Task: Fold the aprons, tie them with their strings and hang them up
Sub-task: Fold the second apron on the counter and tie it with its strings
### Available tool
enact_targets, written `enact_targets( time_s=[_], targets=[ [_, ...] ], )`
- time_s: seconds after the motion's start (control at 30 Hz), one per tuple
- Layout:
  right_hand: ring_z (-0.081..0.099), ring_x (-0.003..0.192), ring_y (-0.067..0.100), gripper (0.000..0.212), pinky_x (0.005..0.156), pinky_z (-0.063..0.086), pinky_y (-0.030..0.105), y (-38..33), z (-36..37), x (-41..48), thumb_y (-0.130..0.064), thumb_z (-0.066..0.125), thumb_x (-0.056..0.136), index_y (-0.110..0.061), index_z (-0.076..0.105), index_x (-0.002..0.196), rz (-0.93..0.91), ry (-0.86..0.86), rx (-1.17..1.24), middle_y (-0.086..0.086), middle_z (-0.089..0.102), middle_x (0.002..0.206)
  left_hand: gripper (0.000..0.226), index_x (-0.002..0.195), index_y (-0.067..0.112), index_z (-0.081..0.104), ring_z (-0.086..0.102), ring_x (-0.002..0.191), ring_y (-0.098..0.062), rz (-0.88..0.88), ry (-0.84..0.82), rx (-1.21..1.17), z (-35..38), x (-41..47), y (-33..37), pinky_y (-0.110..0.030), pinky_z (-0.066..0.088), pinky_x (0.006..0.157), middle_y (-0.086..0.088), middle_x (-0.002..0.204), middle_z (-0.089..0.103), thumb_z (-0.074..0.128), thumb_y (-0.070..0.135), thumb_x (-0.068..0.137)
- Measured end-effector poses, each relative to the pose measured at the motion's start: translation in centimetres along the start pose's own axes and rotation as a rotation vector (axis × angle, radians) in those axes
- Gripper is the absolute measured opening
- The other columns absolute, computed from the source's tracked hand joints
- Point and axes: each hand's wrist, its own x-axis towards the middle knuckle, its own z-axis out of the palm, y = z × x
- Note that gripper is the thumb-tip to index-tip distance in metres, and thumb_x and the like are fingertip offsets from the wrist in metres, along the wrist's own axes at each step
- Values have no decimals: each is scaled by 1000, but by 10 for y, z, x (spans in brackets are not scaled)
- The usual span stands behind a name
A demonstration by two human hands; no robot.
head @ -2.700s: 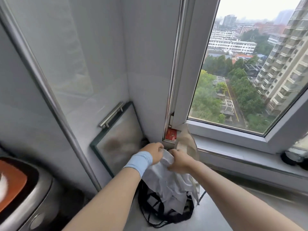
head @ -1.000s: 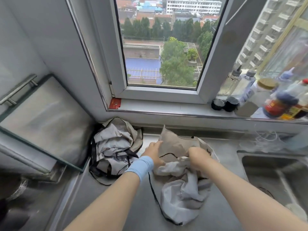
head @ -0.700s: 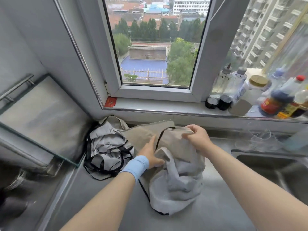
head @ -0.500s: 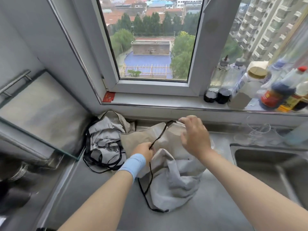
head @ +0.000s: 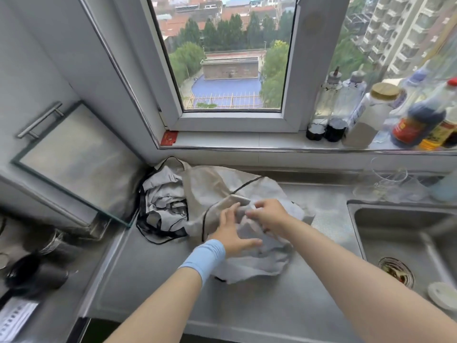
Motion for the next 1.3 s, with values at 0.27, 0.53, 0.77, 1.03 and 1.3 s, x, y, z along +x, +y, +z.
enact_targets(
  time_s=[0.27, 0.53, 0.77, 1.03, 1.3],
  targets=[
    [56, 121, 9, 85, 96, 49, 23, -21, 38, -26, -30, 83, 78, -25, 37, 148, -245, -178, -111, -2, 57, 132, 70, 136, 35, 36, 59, 106, -24, -103, 162, -43, -58, -21, -25, -34, 48, 88, -1, 125, 58, 75, 38, 78],
    [18, 149, 19, 81, 121, 16, 39, 23, 108, -54, -29, 63, 82, -26, 25, 154, -368, 19, -778, 0, 20, 162, 41, 128, 33, 46, 60, 108, -28, -318, 21, 562, -98, -77, -101, -37, 50, 85, -4, 125, 59, 50, 17, 90],
    [2, 151, 23, 88, 117, 19, 51, 52, 119, -76, -16, 52, 79, -28, 10, 155, 8, 312, -540, 1, 1, 164, 33, 121, 28, 48, 47, 120, -23, 49, 307, 465, -64, -120, -127, -36, 42, 98, 0, 126, 47, 48, 13, 92],
    [61, 92, 28, 19, 78, 49, 35, 81, 107, -85, -12, 54, 77, -29, 53, 70, -24, 121, -616, -7, 58, 78, 81, 149, 37, 10, 6, 145, -24, 312, 212, 707, -10, -129, -106, -39, 2, 118, 2, 157, 6, 62, 33, 87],
    [58, 86, 20, 35, 79, 47, 32, -10, 83, -72, 6, 71, 68, -21, 74, 90, -894, 500, -629, -6, 70, 89, 92, 146, 45, 10, 54, 116, -26, 380, 188, 311, -55, -101, -37, -40, 47, 94, 1, 147, 37, 64, 17, 76]
  ],
)
